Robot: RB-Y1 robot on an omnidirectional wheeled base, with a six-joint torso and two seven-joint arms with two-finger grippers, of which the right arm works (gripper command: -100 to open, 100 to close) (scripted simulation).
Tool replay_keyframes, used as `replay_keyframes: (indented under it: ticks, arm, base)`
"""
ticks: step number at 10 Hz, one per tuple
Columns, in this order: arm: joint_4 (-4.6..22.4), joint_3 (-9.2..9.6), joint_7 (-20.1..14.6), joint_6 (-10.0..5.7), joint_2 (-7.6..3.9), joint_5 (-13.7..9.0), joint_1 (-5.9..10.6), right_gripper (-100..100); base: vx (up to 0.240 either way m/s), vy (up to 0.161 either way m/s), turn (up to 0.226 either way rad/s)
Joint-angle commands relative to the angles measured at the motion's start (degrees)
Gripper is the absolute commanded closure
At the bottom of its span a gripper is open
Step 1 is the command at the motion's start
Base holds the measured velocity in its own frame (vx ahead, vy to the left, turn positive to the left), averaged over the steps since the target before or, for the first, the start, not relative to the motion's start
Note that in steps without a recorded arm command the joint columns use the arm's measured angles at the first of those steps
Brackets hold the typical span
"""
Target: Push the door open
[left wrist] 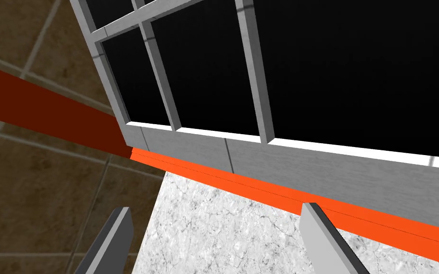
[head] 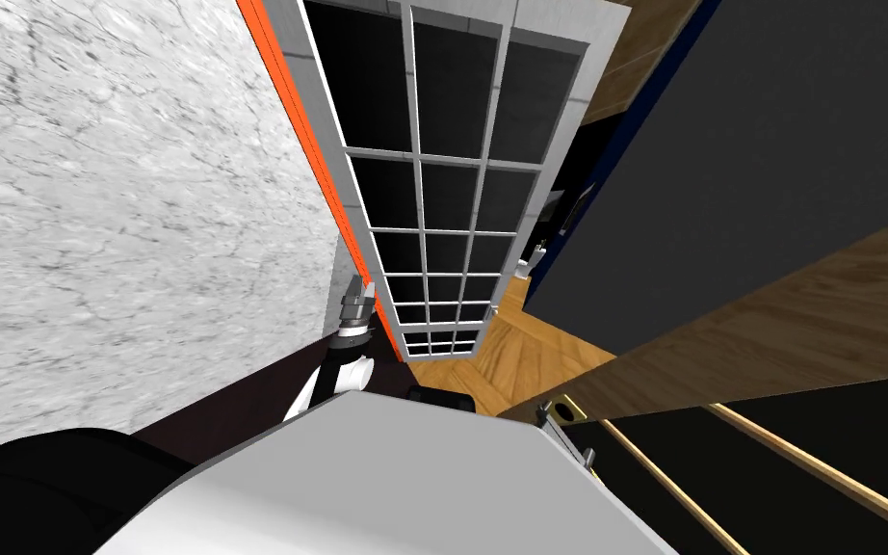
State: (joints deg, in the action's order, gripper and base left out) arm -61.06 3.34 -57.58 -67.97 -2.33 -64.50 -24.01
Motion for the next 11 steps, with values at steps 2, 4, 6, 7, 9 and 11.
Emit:
replay_keyframes:
  ticks: [2, 4, 6, 7, 9, 11]
  arm:
    - [-1.28, -3.00, -1.08, -0.27, 0.43, -0.12, -2.50, -100]
    - [-2.43, -5.30, -1.74, -0.46, 1.02, -0.20, -4.46, -100]
    - [-3.00, -5.63, -1.44, -0.26, 1.15, -0.35, -5.02, -100]
    - [-3.00, -5.63, -1.44, -0.26, 1.15, -0.35, -5.02, 100]
    - [-3.00, -5.63, -1.44, -0.26, 1.15, -0.35, -5.02, 100]
    - [-3.00, -5.63, -1.44, -0.26, 1.15, -0.35, -5.02, 100]
  base:
    - [0.048, -0.041, 0.308]
    - [0.035, -0.030, 0.292]
    - [0.014, -0.019, 0.198]
    - [-0.003, 0.003, -0.059]
    - [0.001, 0.006, -0.002]
    - [0.000, 0.000, 0.000]
